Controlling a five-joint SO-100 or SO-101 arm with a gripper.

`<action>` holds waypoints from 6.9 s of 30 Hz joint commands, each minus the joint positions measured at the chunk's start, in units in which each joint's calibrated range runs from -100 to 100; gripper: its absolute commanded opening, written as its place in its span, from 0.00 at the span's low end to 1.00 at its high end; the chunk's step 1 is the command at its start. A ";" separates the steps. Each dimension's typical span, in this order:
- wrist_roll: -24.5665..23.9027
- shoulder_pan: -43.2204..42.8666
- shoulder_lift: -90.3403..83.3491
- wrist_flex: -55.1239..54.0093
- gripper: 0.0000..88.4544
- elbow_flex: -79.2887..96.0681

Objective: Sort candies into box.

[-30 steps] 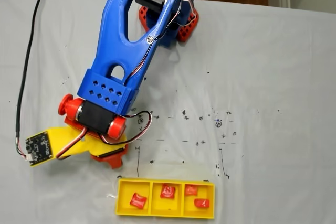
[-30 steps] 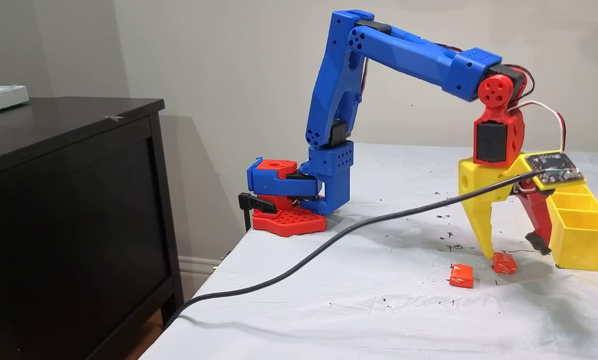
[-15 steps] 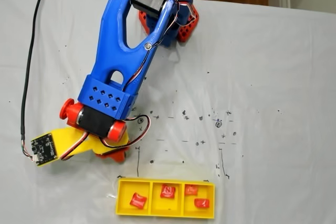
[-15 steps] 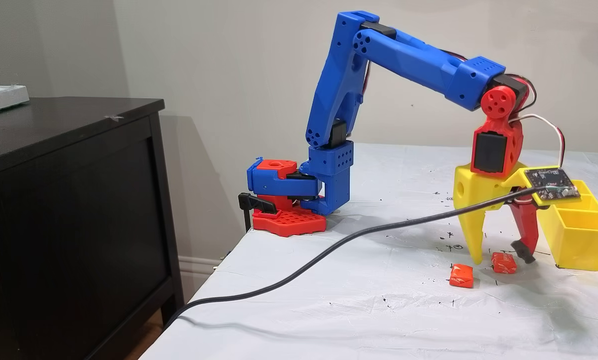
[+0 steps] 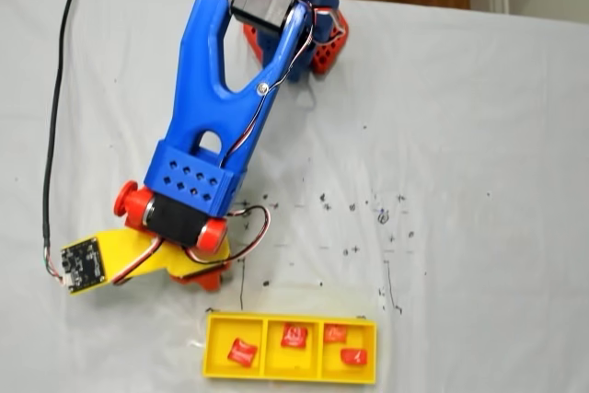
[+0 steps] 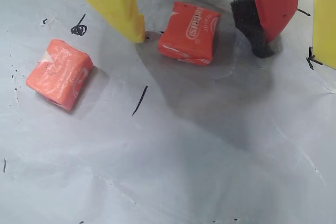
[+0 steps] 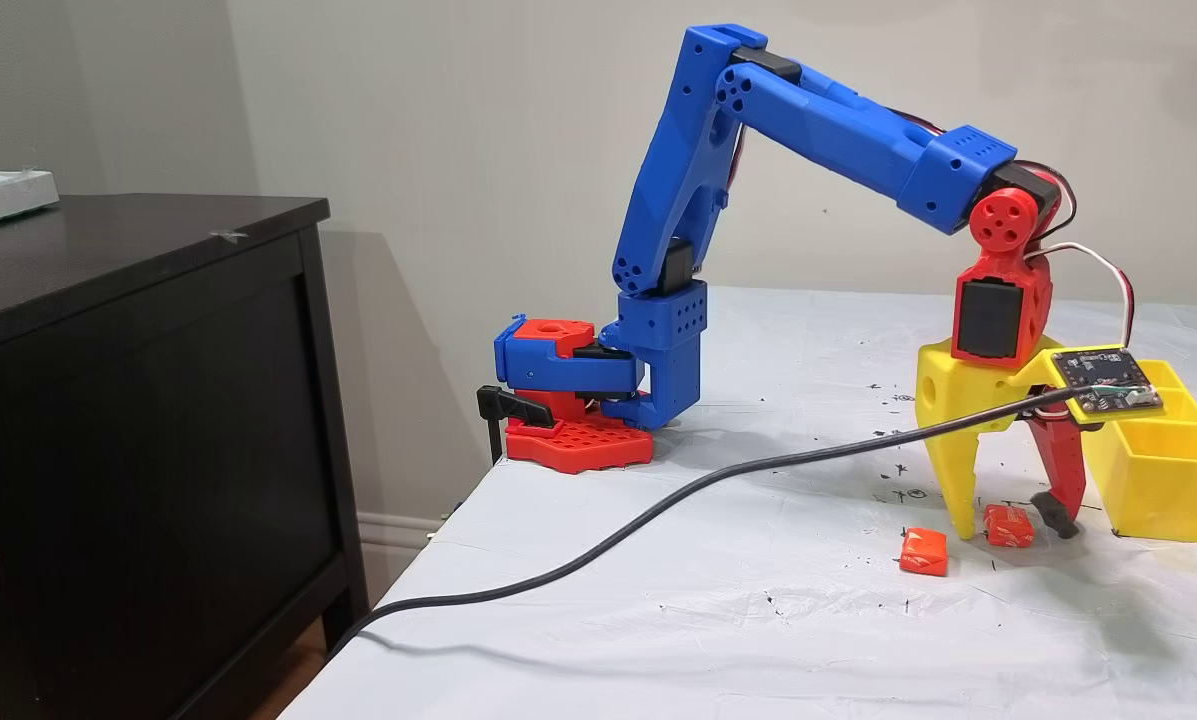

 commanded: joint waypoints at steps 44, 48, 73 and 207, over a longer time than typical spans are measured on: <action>-19.78 -17.33 -30.83 -22.36 0.00 6.79; -20.90 -18.42 -27.01 -24.41 0.00 5.42; -19.39 -19.96 -15.48 -20.56 0.00 -0.95; 0.83 11.74 -8.61 -3.45 0.29 10.52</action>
